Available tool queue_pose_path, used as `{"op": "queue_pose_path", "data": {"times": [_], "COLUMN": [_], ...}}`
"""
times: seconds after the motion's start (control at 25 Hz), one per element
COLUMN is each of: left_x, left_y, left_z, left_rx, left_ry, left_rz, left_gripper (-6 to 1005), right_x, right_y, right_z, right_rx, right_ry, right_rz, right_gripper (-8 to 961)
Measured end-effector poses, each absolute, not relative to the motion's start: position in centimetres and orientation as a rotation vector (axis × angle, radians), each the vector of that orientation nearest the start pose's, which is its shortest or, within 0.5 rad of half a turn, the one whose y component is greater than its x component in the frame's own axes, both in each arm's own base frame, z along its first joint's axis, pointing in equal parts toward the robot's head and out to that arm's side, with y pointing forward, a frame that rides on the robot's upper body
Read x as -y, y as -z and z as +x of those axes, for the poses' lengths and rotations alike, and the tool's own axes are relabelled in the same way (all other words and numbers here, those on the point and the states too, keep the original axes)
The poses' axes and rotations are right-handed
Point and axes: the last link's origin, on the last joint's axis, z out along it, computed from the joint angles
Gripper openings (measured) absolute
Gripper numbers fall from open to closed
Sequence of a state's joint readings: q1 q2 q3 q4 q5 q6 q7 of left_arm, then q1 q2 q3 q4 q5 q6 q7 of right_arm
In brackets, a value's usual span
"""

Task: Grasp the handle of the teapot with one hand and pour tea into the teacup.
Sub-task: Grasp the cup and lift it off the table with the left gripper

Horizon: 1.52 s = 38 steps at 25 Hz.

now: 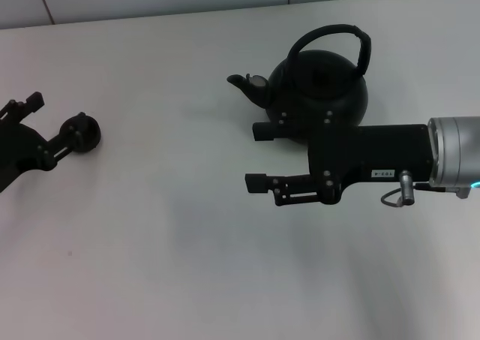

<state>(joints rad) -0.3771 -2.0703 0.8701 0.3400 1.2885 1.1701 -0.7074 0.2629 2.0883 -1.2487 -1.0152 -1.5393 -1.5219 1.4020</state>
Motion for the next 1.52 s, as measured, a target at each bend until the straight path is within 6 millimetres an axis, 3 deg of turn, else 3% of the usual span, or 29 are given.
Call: {"op": "queue_pose_path", "data": {"times": [0.6,1.52], "left_x": [-32.4,-33.3], "left_y": [2.5,2.9], "left_z": [-34.1,-33.6], "left_rx": [0.515,0.475], "left_ry": [0.507,0.462], "left_rz": [-2.176,-2.213], "left_gripper": [806,806], "right_x": [-29.0,-29.5], "right_y": [0.7,0.7], "right_z": [21.1,21.1], "right_rx": [-0.307,-0.316], "right_ry": [-0.879,-0.860], "right_rz": [-2.806,-2.793], "right_gripper": [755,754]}}
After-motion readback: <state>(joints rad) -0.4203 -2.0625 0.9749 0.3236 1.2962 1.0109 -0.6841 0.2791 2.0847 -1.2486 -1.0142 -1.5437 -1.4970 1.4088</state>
